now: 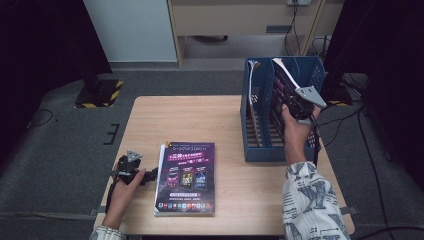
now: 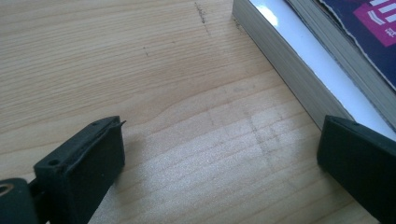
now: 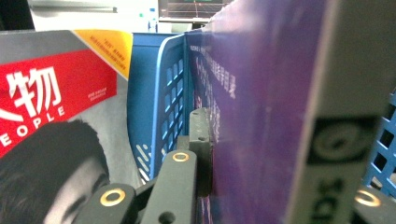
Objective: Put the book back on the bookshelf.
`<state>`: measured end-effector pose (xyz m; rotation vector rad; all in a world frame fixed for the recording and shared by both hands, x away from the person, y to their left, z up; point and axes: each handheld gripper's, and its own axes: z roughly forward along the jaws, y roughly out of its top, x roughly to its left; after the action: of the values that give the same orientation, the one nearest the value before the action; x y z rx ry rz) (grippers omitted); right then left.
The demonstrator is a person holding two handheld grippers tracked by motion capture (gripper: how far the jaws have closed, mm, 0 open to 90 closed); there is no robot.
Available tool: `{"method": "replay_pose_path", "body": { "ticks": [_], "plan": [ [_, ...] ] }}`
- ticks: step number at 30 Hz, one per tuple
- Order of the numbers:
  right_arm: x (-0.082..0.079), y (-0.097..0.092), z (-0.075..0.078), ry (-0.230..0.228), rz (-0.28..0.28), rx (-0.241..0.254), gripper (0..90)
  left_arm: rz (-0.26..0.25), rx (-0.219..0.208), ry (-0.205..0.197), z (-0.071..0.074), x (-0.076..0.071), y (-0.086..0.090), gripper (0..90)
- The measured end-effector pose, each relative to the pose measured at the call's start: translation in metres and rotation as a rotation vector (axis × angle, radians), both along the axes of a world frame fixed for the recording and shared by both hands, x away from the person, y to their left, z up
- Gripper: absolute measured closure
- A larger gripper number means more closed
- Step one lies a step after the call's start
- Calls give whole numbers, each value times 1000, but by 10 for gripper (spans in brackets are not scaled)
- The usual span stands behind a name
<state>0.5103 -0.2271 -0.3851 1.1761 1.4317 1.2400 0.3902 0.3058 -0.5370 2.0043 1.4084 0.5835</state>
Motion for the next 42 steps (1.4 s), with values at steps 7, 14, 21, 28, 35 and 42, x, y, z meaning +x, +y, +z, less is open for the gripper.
{"method": "replay_pose_path", "body": {
  "ticks": [7,14,21,28,35,42],
  "plan": [
    [0,-1,-11,16,-4,-6,824,0,0,0,0,0,0,3],
    [-6,4,-13,31,31,29,820,0,0,0,0,0,0,2],
    [-12,10,-17,40,57,20,803,0,0,0,0,0,0,2],
    [-11,16,-16,31,57,-52,819,0,0,0,0,0,0,2],
    [-5,20,-8,19,12,-193,824,0,0,0,0,0,0,2],
    [-4,22,-18,18,14,-175,821,-1,0,0,0,0,0,1]
  ]
}}
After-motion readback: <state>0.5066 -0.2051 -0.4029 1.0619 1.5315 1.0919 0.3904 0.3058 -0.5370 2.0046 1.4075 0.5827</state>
